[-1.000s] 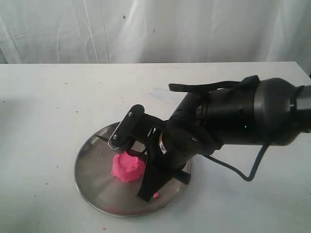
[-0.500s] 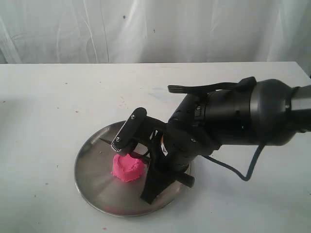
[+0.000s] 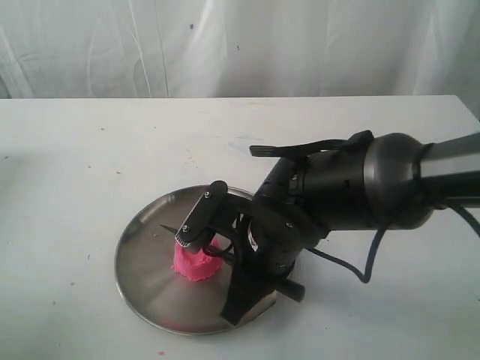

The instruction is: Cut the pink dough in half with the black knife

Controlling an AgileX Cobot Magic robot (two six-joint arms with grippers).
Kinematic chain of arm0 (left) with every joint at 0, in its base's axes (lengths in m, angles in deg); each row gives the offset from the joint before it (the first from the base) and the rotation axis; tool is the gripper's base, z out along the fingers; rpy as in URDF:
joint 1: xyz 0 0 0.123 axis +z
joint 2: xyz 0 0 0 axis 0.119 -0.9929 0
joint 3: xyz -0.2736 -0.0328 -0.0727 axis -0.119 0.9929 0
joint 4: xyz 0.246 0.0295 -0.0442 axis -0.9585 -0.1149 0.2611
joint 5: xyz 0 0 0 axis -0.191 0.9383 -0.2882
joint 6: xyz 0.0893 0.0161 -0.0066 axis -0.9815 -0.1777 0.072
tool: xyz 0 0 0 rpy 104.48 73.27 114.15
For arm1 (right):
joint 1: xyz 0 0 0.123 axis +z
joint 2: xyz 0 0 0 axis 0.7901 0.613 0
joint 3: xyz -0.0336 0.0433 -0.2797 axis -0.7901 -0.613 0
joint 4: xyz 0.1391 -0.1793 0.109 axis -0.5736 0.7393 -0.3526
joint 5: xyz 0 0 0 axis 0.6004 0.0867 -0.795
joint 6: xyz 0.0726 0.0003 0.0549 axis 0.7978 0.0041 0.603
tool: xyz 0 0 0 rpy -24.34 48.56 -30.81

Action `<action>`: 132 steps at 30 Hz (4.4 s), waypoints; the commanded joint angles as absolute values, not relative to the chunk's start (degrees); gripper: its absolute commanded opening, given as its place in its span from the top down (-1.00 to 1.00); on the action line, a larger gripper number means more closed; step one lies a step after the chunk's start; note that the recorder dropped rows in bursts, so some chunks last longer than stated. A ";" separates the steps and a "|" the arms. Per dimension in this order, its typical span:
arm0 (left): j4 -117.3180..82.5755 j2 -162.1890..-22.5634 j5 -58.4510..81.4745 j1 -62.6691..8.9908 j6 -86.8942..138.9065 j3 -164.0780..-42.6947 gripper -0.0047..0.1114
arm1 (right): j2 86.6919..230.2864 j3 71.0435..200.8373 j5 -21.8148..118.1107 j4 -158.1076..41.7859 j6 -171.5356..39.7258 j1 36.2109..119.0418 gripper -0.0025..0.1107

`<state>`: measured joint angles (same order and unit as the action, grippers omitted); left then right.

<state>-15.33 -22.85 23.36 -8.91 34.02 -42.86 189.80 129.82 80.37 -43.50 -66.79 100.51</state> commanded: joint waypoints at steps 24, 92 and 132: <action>-15.12 -22.56 23.57 -8.70 34.36 -42.69 0.92 | 190.60 129.70 86.38 -42.06 -65.51 100.14 0.96; -15.12 -22.56 23.57 -8.70 34.36 -42.69 0.92 | 202.18 147.78 103.30 -43.34 -74.25 101.23 0.96; -1.41 -22.56 16.88 -8.95 64.20 -44.48 0.92 | 202.18 147.88 105.71 -42.57 -74.37 101.23 0.96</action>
<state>-2.19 -22.85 10.10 -8.91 59.94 -42.86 202.20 147.44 104.98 -42.77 -73.86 100.84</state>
